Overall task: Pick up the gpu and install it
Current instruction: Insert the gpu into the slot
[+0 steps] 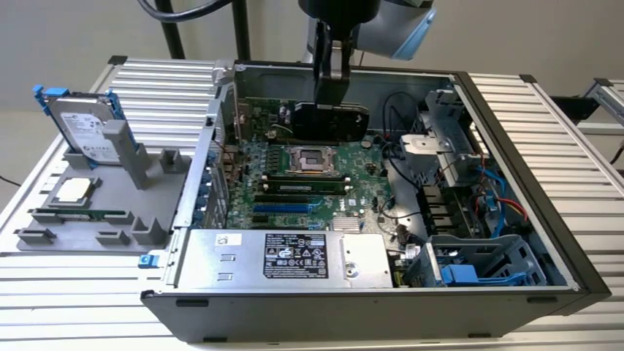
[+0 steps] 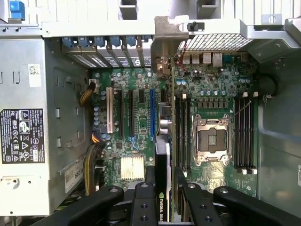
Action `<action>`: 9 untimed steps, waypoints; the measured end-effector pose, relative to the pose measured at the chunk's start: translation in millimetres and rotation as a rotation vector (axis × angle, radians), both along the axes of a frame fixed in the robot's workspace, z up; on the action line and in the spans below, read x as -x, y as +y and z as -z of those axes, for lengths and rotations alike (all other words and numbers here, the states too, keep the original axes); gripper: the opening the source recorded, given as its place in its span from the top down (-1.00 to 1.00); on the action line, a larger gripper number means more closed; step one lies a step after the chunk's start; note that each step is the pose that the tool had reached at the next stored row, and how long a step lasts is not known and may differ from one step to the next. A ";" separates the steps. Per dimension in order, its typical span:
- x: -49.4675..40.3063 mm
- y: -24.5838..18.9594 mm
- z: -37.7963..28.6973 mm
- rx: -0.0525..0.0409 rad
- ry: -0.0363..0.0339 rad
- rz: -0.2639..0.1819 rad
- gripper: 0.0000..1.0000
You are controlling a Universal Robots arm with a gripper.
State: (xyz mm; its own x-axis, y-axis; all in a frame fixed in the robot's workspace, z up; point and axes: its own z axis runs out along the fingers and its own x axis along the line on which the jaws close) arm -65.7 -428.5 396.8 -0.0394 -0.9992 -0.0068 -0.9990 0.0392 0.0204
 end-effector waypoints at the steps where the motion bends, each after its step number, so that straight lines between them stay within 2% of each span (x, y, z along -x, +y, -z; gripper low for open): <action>1: 0.0 0.0 0.5 0.0001 0.0000 0.000 1.00; 9: 0.0 0.0 4.0 0.0030 0.0000 0.000 1.00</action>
State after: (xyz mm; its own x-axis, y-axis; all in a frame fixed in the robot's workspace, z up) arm -65.7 -428.5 392.8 -0.0394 -0.9992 -0.0038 -0.9990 0.0393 0.0203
